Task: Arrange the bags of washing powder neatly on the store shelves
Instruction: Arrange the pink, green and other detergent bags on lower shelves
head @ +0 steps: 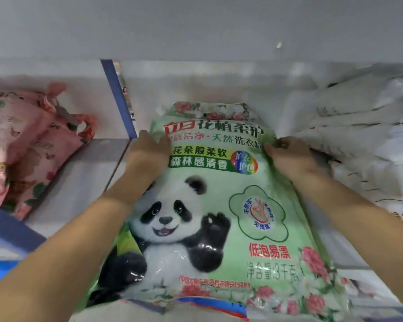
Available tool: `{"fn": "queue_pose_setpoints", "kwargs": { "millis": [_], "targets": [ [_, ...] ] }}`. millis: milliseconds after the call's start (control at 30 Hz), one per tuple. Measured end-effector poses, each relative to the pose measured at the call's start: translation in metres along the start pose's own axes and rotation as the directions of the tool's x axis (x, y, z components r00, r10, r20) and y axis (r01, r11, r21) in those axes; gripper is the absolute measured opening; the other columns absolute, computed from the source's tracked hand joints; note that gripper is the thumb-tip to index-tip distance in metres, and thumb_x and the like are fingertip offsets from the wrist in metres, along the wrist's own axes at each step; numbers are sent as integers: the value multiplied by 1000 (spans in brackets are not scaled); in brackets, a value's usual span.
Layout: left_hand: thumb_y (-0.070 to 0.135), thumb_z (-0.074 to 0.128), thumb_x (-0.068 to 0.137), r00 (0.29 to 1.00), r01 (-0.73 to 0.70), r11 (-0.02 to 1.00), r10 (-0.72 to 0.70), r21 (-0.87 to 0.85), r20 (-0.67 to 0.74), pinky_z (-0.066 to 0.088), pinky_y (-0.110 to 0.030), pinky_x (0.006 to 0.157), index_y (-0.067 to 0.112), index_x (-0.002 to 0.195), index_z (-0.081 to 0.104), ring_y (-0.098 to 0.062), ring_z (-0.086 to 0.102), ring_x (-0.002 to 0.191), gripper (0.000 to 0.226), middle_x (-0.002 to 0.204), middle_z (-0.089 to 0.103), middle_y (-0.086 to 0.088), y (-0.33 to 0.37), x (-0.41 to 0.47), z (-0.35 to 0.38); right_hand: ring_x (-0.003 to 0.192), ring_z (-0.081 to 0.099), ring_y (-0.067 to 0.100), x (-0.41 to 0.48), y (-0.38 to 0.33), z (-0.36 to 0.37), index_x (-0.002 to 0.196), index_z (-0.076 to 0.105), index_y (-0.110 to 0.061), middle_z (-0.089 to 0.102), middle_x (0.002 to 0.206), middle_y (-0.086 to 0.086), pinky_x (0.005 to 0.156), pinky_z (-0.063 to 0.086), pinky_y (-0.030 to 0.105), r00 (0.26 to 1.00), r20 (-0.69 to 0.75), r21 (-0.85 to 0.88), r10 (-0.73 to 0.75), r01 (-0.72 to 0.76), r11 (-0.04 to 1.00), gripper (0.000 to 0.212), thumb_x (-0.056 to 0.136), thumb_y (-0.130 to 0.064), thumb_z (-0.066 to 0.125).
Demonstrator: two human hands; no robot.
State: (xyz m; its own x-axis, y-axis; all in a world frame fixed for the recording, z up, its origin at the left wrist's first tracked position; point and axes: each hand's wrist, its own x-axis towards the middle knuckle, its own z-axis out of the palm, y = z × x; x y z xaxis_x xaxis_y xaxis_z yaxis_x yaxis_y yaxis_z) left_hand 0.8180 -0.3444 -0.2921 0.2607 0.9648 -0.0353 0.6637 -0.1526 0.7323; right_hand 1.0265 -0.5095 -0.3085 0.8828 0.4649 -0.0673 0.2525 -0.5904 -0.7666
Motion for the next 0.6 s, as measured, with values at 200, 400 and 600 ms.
{"fn": "queue_pose_setpoints", "kwargs": {
  "millis": [200, 400, 600],
  "targets": [
    [29, 19, 104, 900, -409, 885, 351, 222, 258, 39, -66, 110, -2, 142, 47, -58, 33, 141, 56, 153, 35, -36, -47, -77, 1, 125, 51, 30, -84, 28, 8, 135, 48, -26, 42, 148, 5, 97, 44, 40, 962, 129, -257, -240, 267, 929, 37, 105, -45, 39],
    [73, 8, 92, 902, -425, 864, 381, 270, 203, 18, -46, 126, 49, 158, -4, -16, 6, 157, 71, 171, 10, 2, -84, -115, -18, 139, 41, 25, -152, 39, -10, 140, 53, -28, 37, 158, -1, 104, 43, 38, 960, 36, -373, -278, 271, 888, 52, 97, -57, 49],
    [79, 12, 92, 932, -355, 899, 318, 257, 173, 26, -53, 123, 42, 161, 0, -22, 8, 157, 78, 170, 11, -2, -96, -162, -26, 123, 48, 35, -195, 54, -2, 142, 53, -25, 44, 146, 10, 101, 43, 46, 965, -82, -341, -248, 206, 917, 59, 97, -61, 41]
  ]
}}
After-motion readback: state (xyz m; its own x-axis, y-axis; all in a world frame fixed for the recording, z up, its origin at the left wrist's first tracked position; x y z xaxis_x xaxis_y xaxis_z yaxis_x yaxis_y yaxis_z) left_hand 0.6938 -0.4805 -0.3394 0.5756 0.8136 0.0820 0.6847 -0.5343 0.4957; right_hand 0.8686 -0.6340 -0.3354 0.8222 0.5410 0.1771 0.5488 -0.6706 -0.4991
